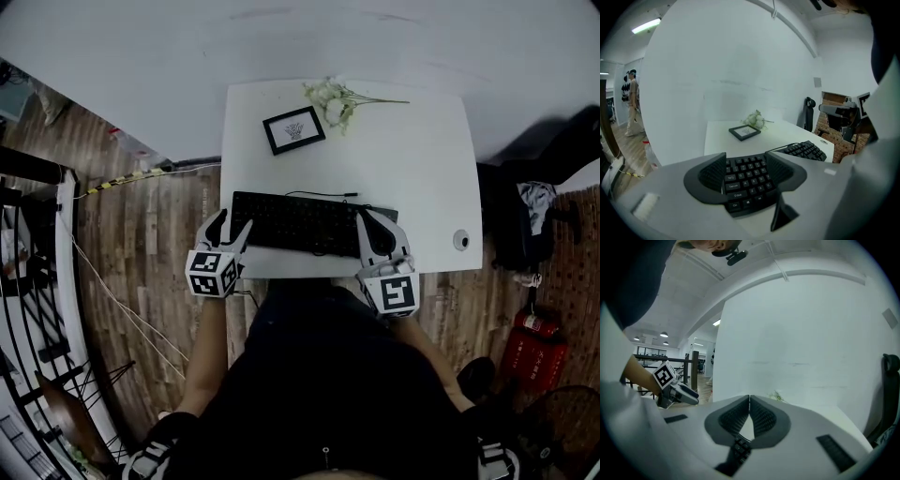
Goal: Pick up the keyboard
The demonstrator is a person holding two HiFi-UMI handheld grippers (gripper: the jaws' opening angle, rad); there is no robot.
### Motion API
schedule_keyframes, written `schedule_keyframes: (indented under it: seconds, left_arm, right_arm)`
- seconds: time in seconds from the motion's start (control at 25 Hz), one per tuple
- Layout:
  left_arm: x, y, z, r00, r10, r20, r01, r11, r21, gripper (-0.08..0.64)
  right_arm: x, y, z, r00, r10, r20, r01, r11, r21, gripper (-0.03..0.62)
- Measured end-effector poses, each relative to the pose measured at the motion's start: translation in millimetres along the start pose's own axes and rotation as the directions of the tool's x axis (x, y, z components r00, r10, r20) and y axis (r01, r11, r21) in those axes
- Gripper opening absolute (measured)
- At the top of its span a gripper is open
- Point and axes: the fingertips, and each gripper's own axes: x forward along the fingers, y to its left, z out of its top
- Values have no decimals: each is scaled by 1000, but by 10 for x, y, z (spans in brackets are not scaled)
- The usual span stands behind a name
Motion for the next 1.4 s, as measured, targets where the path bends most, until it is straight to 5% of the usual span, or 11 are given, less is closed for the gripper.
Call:
schedule_keyframes:
  seconds: [0.56, 1.4]
  left_arm:
    - [405, 187, -574, 937, -99, -335, 84, 995, -59, 337]
    - [527, 170, -754, 851, -202, -486, 94, 967, -237, 333]
  right_arm:
    - [51, -170, -240, 980, -154, -127, 165, 983, 81, 12]
    - [-67, -255, -330, 961, -239, -139, 251, 965, 74, 12]
